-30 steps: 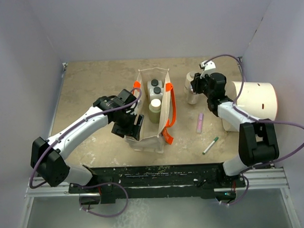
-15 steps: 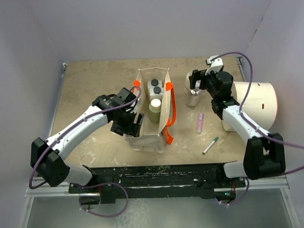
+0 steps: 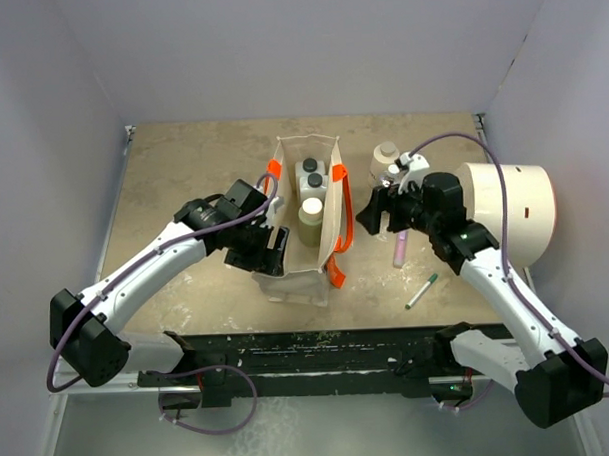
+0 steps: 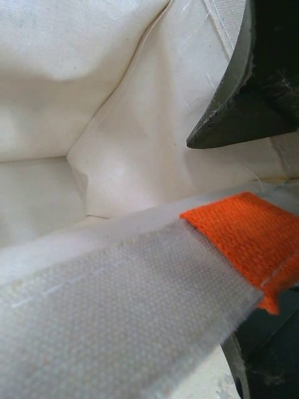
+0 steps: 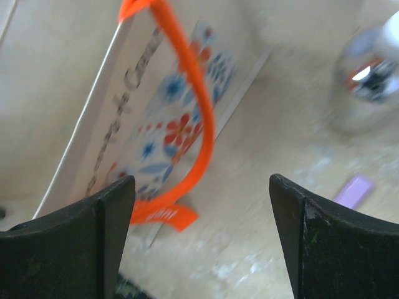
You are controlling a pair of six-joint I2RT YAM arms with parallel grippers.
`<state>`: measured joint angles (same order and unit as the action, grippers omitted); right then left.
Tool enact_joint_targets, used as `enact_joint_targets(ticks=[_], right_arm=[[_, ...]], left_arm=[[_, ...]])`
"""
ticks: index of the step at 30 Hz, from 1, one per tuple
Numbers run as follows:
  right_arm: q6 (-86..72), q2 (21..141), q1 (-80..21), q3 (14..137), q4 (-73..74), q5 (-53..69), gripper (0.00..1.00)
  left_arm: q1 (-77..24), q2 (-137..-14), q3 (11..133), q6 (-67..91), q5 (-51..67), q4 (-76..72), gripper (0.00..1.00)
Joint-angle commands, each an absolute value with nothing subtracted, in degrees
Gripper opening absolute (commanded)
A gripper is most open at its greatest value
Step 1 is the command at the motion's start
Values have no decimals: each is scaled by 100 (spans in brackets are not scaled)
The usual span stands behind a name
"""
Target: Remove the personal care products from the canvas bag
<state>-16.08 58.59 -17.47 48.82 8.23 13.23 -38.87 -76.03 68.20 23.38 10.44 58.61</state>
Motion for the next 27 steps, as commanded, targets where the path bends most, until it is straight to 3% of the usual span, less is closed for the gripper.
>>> enact_joint_targets(ticks=[1, 6, 13, 19, 27], right_arm=[[-2038, 5464, -2033, 5120, 1978, 1865, 88], [-1848, 5311, -2067, 5827, 2094, 2509, 88], [-1652, 6073, -2239, 7324, 2466, 2647, 89], [-1847, 6983, -2796, 8285, 2631, 2056, 88], [-2386, 8121, -3548, 8940, 3053, 1175, 80]], left_arm=[[-3890, -7503, 6753, 2312, 1365, 5599, 81], [-3887, -7375, 6606, 2268, 1380, 5563, 81], [-3890, -7393, 6573, 2311, 1371, 5563, 81], [-3889, -7532, 6803, 2307, 1169, 5689, 82], [-3892, -7628, 6889, 2388, 1151, 5644, 82]])
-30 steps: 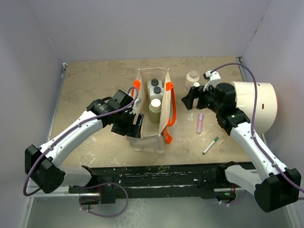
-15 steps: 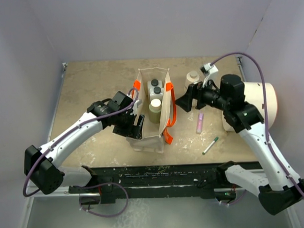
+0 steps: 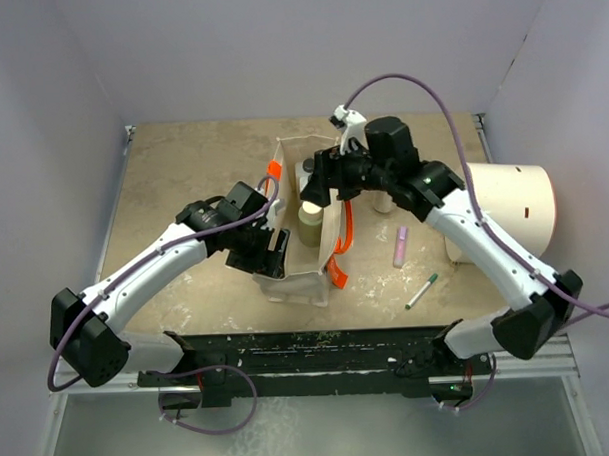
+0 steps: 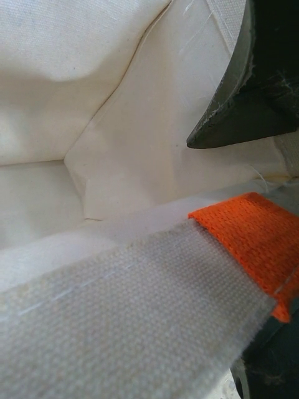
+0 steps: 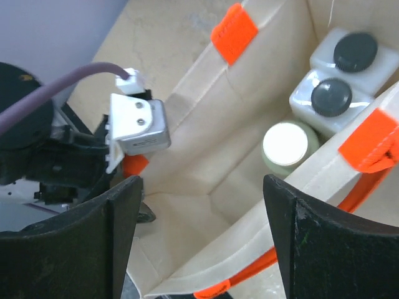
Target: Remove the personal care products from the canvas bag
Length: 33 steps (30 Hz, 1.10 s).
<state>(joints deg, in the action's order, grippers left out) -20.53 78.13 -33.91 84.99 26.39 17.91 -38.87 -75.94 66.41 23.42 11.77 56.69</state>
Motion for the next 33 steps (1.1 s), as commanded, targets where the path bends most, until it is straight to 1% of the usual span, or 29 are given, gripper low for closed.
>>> enact_joint_targets(ticks=[1, 6, 15, 19, 22, 24, 27, 33], right_arm=[[-2412, 8267, -3591, 9088, 3235, 1015, 79], [-2457, 9085, -3849, 9829, 4124, 466, 78], [-3006, 10144, -3952, 10573, 4964, -90, 78], [-3069, 10292, -3955, 10512, 4824, -188, 79], [-3066, 10494, -3957, 10535, 4996, -498, 80], [-2975, 10565, -3955, 10484, 4996, -729, 82], [-2873, 10659, -3955, 10453, 5083, -969, 89], [-2681, 10979, -3964, 10309, 5206, -848, 90]], left_arm=[[-3893, -7640, 6890, 2398, 1158, 5635, 82], [-3887, -7727, 6899, 2381, 1187, 5626, 82], [-3885, -7743, 6924, 2305, 1257, 5599, 82], [-3885, -7743, 6990, 2244, 1249, 5654, 82], [-3890, -7741, 7035, 2212, 1223, 5686, 82], [-3890, -7738, 7055, 2198, 1222, 5708, 82], [-3889, -7739, 7083, 2159, 1214, 5736, 82], [-3891, -7758, 7099, 2083, 1160, 5748, 82]])
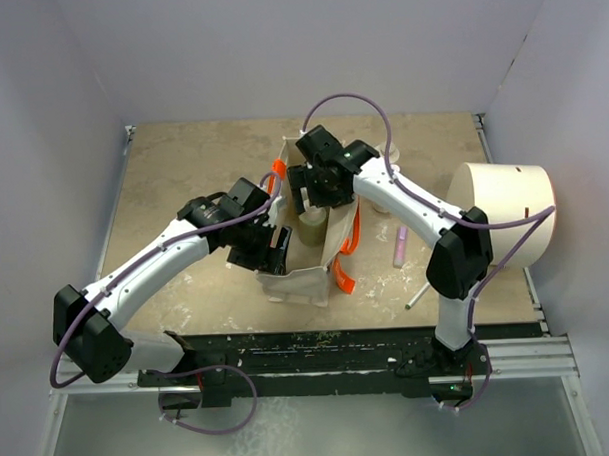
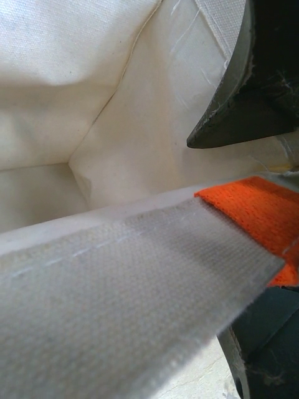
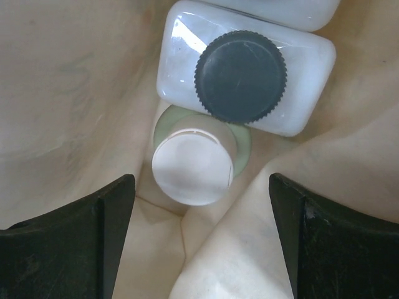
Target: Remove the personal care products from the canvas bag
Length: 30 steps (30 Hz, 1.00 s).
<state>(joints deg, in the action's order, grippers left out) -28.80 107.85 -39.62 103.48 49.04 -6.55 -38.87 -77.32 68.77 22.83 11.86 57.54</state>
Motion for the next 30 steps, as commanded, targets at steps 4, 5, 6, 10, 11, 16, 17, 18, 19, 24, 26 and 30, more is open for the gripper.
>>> enact_joint_targets(ticks=[4, 5, 6, 10, 11, 16, 17, 18, 19, 24, 26, 30], right_arm=[[-2608, 11099, -3981, 10285, 5063, -804, 89], [-2594, 11162, -3981, 10302, 5042, -808, 88], [-2574, 11218, -3974, 10320, 5024, -813, 87], [-2525, 11423, -3982, 10247, 4959, -947, 86], [-2523, 11463, -3983, 10195, 4914, -975, 87], [-2593, 11477, -3981, 9805, 4510, -1052, 84], [-2608, 11459, -3981, 9752, 4436, -1054, 82], [-2632, 11455, -3981, 9725, 4390, -1050, 79], [-2638, 11446, -3986, 9714, 4339, -1034, 75], [-2689, 11286, -3990, 9739, 4195, -1057, 63], [-2697, 11183, -3990, 9843, 4275, -1008, 49], [-2681, 10909, -3987, 10143, 4399, -220, 12]], left_arm=[[-3891, -7799, 7136, 2053, 1177, 5739, 82], [-3893, -7808, 7144, 2037, 1176, 5739, 82], [-3886, -7824, 7153, 2030, 1185, 5744, 82], [-3888, -7847, 7170, 1985, 1187, 5772, 82], [-3893, -7836, 7172, 1982, 1182, 5782, 82], [-3893, -7791, 7130, 1970, 1126, 5825, 82], [-3890, -7781, 7126, 1972, 1116, 5835, 82], [-3893, -7779, 7128, 1976, 1116, 5836, 82], [-3894, -7772, 7120, 1981, 1115, 5836, 82], [-3891, -7778, 7101, 1991, 1129, 5819, 82], [-3887, -7786, 7089, 2005, 1150, 5802, 82], [-3888, -7772, 7076, 2042, 1193, 5788, 82]])
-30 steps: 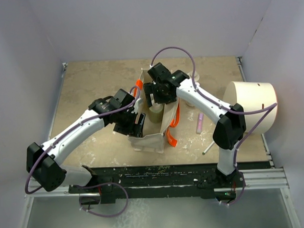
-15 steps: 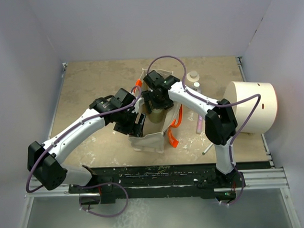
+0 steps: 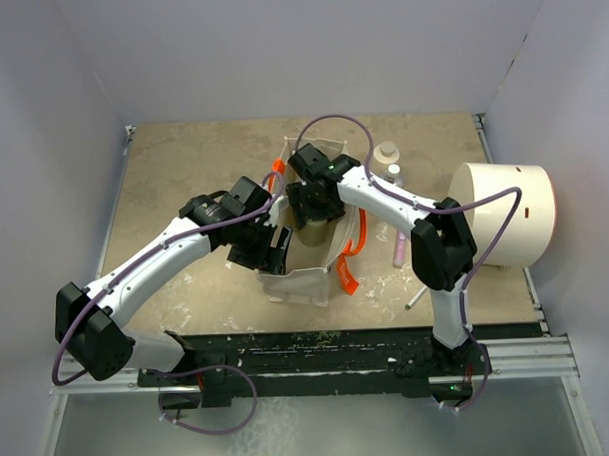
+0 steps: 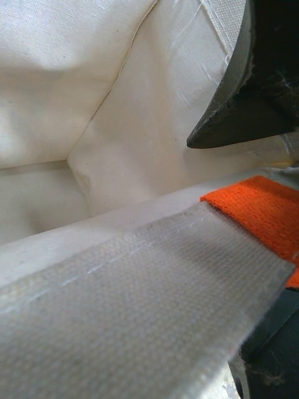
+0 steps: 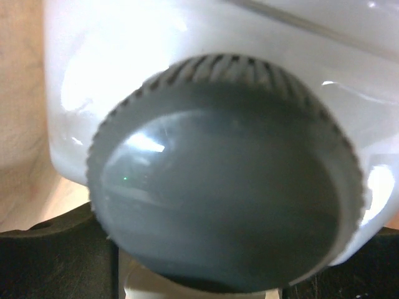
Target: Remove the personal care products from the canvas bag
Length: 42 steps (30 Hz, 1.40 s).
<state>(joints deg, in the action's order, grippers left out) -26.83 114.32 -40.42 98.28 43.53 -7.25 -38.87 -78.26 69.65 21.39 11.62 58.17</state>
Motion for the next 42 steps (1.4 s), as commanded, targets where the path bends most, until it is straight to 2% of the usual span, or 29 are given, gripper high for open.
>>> enact_joint_targets(ticks=[1, 3, 11, 15, 21, 24, 28, 34, 42], right_arm=[[-2699, 10782, -3982, 10134, 4369, -101, 8], [-2813, 10487, -3981, 10047, 4229, 60, 0], [-3446, 9393, -3775, 9662, 3478, 935, 0], [-4038, 8654, -3474, 9065, 2486, 1660, 0], [-5503, 7579, -2578, 7651, 112, 2910, 0], [-5689, 7299, -2269, 7556, -159, 3075, 0], [-5451, 6942, -1924, 7782, 271, 2775, 0], [-4171, 6490, -1800, 8230, 1968, 1111, 0], [-3322, 5841, -1795, 7066, 2340, -132, 0]], left_arm=[[-3887, -7768, 7069, 2048, 1199, 5779, 82], [-3886, -7761, 7054, 2060, 1204, 5766, 82], [-3886, -7688, 7093, 2148, 1100, 5774, 82], [-3887, -7618, 7078, 2192, 1048, 5779, 82], [-3889, -7620, 7075, 2227, 1056, 5762, 82], [-3885, -7641, 7071, 2235, 1063, 5740, 82], [-3889, -7655, 7075, 2236, 1061, 5723, 82], [-3889, -7665, 7075, 2226, 1055, 5708, 82], [-3891, -7725, 7074, 2153, 1072, 5703, 82]])
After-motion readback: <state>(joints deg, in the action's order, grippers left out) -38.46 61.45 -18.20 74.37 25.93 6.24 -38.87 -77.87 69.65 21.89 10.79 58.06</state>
